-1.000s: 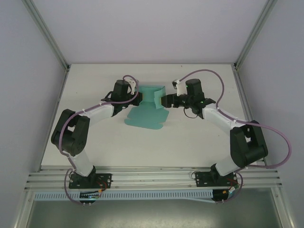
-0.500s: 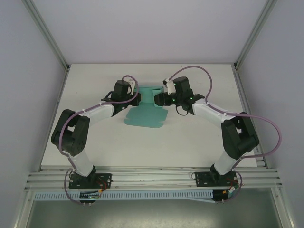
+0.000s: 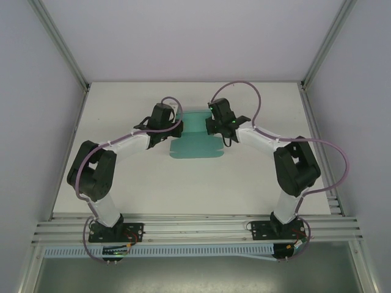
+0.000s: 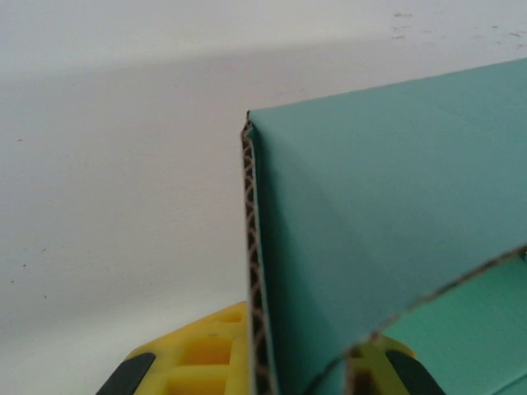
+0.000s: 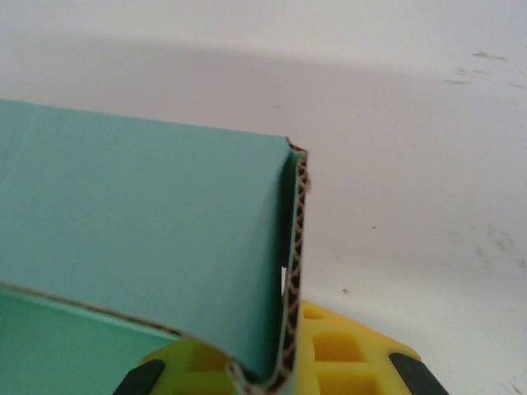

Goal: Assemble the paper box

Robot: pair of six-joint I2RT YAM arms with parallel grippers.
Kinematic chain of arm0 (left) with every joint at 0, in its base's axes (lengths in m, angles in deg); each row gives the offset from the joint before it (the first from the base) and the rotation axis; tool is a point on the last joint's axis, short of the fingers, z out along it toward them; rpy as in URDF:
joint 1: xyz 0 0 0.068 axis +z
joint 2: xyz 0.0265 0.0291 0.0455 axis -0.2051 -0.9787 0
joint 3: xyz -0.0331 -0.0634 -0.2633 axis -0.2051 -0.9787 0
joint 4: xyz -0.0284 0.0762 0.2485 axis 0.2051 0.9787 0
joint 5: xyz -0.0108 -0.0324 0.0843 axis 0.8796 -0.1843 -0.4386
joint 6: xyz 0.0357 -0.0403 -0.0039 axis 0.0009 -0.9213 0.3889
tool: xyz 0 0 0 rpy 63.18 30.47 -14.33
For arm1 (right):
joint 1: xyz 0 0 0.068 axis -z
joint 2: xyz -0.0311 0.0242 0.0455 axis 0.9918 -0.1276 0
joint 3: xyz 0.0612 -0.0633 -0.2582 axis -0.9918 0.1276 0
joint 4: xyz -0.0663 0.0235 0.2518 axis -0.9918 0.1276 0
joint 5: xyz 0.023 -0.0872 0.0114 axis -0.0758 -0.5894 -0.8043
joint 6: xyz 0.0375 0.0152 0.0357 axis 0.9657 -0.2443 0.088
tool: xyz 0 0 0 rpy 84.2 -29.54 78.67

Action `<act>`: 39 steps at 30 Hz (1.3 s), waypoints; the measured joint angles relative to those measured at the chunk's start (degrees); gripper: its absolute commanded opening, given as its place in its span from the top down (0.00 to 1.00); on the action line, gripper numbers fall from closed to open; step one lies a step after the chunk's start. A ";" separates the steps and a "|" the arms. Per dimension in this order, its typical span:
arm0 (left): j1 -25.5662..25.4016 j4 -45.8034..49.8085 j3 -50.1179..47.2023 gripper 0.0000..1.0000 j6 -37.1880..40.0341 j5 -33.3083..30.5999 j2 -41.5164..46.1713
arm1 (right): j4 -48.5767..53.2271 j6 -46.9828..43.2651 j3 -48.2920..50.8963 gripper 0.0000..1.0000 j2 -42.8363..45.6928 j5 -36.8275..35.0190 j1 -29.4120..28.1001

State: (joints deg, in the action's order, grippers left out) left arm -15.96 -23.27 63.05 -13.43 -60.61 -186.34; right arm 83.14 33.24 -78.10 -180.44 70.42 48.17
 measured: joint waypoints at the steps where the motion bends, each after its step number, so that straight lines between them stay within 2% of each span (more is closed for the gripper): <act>1: -0.28 0.50 0.37 1.00 -0.39 -0.70 0.00 | 0.50 0.46 -0.76 1.00 -0.68 -2.45 -0.55; 8: -1.90 2.91 2.71 1.00 -3.93 -4.13 0.22 | 5.14 4.94 -6.12 1.00 -4.15 -17.16 -3.63; 17: -3.80 7.52 5.11 1.00 -8.17 -9.57 0.22 | 8.39 10.62 -8.74 1.00 -6.14 -24.15 -5.05; 22: -4.22 8.11 5.11 1.00 -8.96 -10.29 0.22 | 9.86 13.53 -9.07 1.00 -6.40 -24.26 -5.05; 27: -4.50 7.89 5.18 1.00 -9.09 -9.99 0.22 | 16.59 21.53 -14.10 1.00 -9.05 -25.18 -5.03; 31: -4.48 7.50 5.18 1.00 -8.41 -8.79 0.22 | 17.05 24.37 -14.16 1.00 -9.01 -23.37 -4.59; 36: -4.28 8.20 5.16 1.00 -7.15 -8.72 0.22 | 3.19 19.74 -4.22 1.00 -4.72 -13.25 -1.92; 39: -4.11 8.24 5.20 1.00 -6.51 -8.76 0.20 | -6.75 13.60 2.84 0.89 -1.42 -7.15 -0.11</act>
State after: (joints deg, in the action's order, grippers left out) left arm -20.06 -15.03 68.26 -19.94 -69.37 -186.14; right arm 76.39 46.83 -75.26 -181.86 63.27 48.06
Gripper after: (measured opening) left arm 0.088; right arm 0.089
